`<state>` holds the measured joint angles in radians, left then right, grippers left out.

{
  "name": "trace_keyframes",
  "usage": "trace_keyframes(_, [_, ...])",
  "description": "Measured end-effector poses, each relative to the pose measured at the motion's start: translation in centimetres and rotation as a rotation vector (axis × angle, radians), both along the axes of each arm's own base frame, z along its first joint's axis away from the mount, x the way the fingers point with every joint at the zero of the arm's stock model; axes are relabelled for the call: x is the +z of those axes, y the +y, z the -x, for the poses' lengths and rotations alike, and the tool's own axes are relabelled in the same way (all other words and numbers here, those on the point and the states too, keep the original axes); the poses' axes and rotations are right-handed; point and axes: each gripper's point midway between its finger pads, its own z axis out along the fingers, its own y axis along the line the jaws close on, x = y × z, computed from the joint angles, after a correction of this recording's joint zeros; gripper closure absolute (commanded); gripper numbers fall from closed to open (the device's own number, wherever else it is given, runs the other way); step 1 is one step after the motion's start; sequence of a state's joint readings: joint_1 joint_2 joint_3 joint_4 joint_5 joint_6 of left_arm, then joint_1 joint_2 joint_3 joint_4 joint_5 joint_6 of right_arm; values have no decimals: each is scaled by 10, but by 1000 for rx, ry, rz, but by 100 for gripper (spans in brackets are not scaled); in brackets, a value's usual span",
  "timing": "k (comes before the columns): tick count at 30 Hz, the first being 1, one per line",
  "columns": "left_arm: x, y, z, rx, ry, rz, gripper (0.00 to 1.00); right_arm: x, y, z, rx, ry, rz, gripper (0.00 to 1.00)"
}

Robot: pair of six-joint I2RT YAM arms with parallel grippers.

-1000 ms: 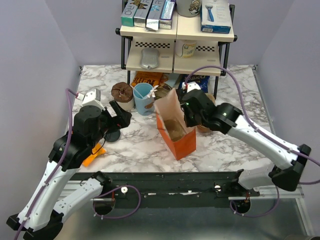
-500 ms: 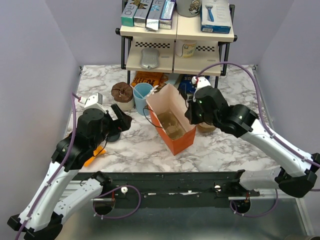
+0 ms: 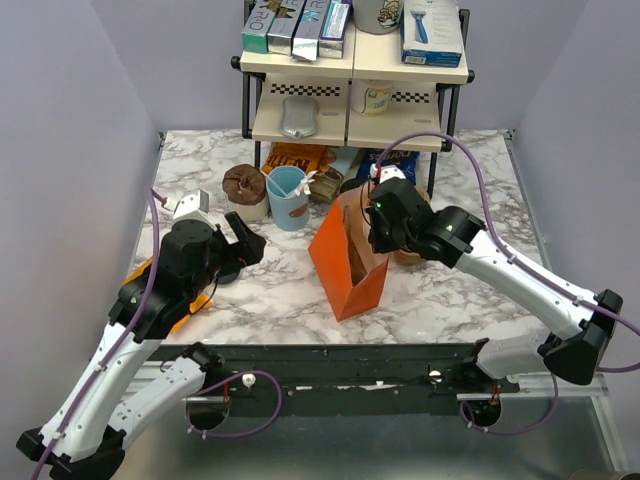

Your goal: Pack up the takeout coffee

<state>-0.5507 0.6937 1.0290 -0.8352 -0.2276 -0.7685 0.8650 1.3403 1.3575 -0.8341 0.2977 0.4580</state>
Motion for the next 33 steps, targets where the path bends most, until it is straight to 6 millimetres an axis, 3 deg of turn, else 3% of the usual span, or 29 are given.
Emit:
trace_keyframes(4, [2, 1, 1, -1, -8, 5, 1, 15, 2, -3, 19, -30, -30, 99])
trace_keyframes(11, [10, 3, 6, -1, -39, 23, 1, 71, -2, 13, 51, -137, -213, 99])
trace_keyframes(13, [10, 3, 5, -1, -40, 24, 1, 78, -5, 15, 42, -160, -250, 99])
trace_keyframes(16, [6, 2, 3, -1, -31, 18, 1, 60, -9, 11, 11, -128, -245, 99])
trace_keyframes(21, [-4, -1, -1, -1, 1, -1, 1, 0, -8, -7, -32, 20, -134, 99])
trace_keyframes(23, [-7, -1, -1, -1, 6, -4, 1, -5, -6, -12, -35, 39, -121, 99])
trace_keyframes(27, [-11, -1, -1, -1, 13, -8, 1, 26, -2, -12, -5, -12, -174, 99])
trace_keyframes(33, [-8, -1, -1, -1, 0, -1, 1, 80, -6, 8, 55, -113, -315, 99])
